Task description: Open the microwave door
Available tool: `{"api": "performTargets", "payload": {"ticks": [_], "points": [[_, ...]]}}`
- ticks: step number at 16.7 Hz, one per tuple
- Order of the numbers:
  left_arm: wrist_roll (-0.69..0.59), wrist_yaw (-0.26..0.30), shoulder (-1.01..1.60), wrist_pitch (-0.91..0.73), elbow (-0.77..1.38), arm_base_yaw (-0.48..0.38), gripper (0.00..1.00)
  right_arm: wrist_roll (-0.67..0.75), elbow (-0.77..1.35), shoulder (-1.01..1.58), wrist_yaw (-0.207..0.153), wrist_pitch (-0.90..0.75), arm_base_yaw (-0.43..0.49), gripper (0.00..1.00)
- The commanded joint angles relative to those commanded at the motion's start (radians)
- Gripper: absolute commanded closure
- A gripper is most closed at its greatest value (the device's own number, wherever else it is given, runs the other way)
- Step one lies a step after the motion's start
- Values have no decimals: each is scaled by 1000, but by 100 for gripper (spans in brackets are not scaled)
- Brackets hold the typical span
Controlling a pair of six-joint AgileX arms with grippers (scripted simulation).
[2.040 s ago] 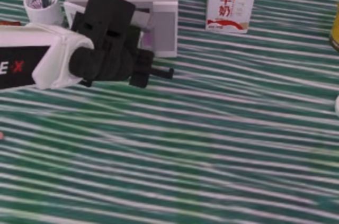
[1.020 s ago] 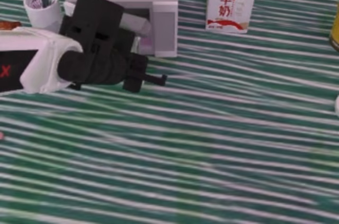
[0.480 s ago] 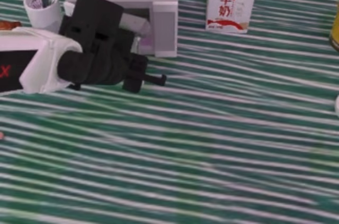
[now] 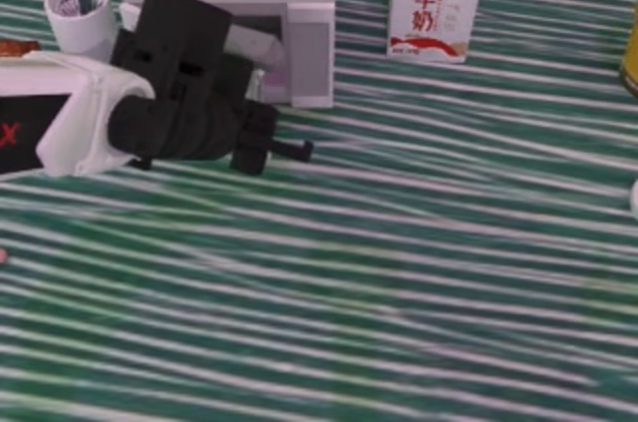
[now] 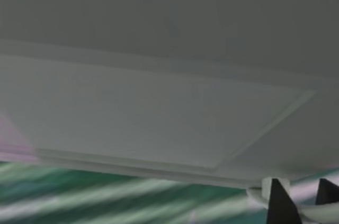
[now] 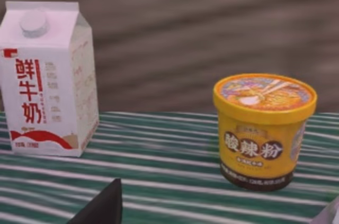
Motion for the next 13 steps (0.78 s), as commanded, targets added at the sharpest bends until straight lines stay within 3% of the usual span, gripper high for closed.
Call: {"api": "performTargets", "payload": {"ticks": [7, 13], "points": [[81, 58, -35, 4, -43, 38, 100, 0, 0, 0, 0, 0, 0, 0], [81, 58, -35, 4, -43, 39, 100, 0, 0, 0, 0, 0, 0, 0]]}}
